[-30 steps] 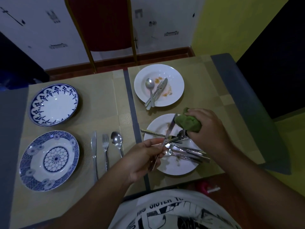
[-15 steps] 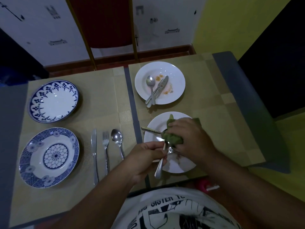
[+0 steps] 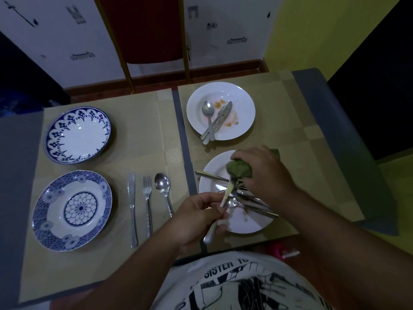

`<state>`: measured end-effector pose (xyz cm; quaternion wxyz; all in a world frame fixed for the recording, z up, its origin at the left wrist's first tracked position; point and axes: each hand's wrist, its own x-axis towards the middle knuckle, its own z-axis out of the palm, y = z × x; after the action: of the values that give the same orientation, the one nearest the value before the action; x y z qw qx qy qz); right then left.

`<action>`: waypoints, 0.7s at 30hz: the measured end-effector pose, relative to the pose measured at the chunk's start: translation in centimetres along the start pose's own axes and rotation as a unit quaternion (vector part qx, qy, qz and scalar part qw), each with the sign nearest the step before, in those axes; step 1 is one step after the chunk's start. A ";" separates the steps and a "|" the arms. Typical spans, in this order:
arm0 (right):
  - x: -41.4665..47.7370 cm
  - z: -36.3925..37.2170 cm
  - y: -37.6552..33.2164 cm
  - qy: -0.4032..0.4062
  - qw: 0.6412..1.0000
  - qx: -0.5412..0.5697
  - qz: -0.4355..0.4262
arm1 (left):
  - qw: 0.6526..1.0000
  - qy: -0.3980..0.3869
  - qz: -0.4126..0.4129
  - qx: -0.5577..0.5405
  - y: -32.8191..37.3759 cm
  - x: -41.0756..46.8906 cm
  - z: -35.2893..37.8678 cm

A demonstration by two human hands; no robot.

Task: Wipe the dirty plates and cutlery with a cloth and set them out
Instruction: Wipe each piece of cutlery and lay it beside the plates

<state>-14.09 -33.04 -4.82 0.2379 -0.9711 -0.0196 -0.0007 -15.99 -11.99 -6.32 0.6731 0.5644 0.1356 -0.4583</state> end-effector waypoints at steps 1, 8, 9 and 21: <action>0.2 -0.2 0.2 0.009 1.000 0.007 0.010 | 1.000 -0.001 -0.010 -0.009 0.0 0.0 0.0; -0.8 -0.5 0.5 -0.010 0.996 0.093 0.015 | 0.991 0.065 -0.055 -0.100 0.3 1.4 0.7; -0.9 -0.5 0.4 -0.016 0.995 0.096 0.009 | 0.990 0.073 -0.058 -0.102 0.3 1.5 0.7; -2.9 1.2 -0.9 -0.062 0.987 0.096 -0.113 | 0.997 0.031 -0.017 -0.061 0.7 1.1 1.2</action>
<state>-17.01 -31.78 -5.51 0.3270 -0.9334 -0.1433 0.0345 -15.24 -13.61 -6.21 0.6941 0.5336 0.1939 -0.4425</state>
